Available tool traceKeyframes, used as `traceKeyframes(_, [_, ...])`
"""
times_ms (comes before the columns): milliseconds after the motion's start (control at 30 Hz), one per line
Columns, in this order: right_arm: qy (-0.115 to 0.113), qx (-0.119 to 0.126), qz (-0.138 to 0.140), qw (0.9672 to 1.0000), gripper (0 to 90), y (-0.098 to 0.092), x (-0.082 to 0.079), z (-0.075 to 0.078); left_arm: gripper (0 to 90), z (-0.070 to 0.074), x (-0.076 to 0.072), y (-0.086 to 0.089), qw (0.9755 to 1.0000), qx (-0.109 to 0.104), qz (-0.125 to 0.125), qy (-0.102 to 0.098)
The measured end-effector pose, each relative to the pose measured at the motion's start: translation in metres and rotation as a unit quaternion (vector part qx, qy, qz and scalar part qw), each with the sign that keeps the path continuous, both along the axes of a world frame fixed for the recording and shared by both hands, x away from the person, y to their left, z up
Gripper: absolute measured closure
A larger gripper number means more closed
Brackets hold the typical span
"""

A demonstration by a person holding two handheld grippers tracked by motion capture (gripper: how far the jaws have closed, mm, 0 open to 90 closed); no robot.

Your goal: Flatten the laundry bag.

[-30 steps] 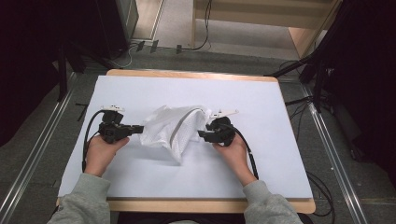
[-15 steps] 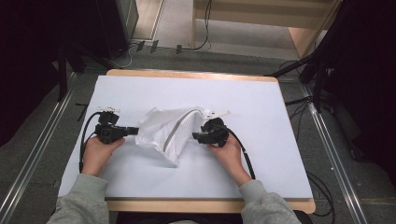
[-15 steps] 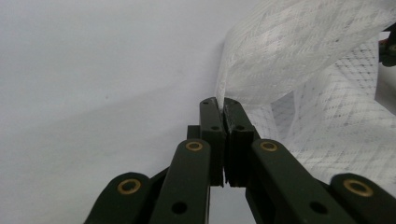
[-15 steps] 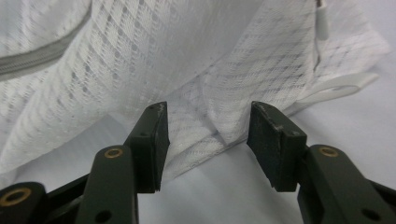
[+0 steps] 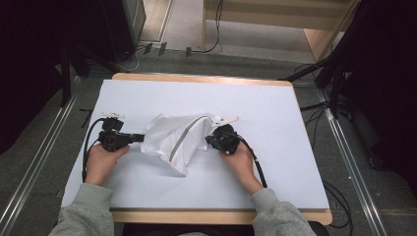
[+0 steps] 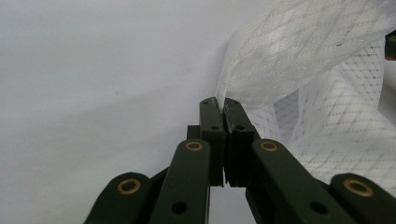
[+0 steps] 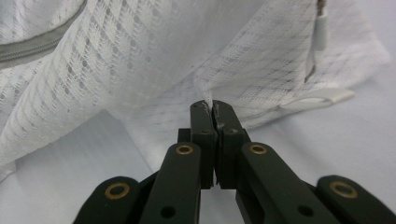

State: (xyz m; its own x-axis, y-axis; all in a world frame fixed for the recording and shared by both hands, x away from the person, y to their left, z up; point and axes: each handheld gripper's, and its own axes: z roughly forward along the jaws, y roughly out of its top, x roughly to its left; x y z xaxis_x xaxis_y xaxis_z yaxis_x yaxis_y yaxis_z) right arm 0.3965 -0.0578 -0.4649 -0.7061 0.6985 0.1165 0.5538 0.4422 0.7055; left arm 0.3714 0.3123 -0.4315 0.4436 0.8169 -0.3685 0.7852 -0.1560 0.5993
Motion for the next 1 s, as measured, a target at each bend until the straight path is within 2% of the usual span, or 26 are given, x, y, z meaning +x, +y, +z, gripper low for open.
traceKeyframes(267, [-0.003, 0.009, -0.010, 0.9999, 90.0, -0.016, 0.000, 0.013, 89.4, 0.002, 0.001, 0.011, 0.9998, -0.011, 0.019, -0.003])
traceKeyframes(500, [-0.002, 0.015, -0.020, 0.9997, 90.0, -0.031, -0.006, 0.022, 89.4, 0.000, 0.008, 0.018, 0.9995, -0.013, 0.028, 0.004])
traceKeyframes(800, [-0.005, 0.021, -0.028, 0.9994, 90.0, -0.058, -0.027, 0.036, 89.4, -0.002, 0.019, 0.027, 0.9991, -0.007, 0.041, 0.006])
traceKeyframes(1000, [-0.002, 0.020, -0.031, 0.9993, 90.0, -0.071, -0.039, 0.039, 89.4, -0.003, 0.027, 0.030, 0.9990, -0.009, 0.044, 0.006])
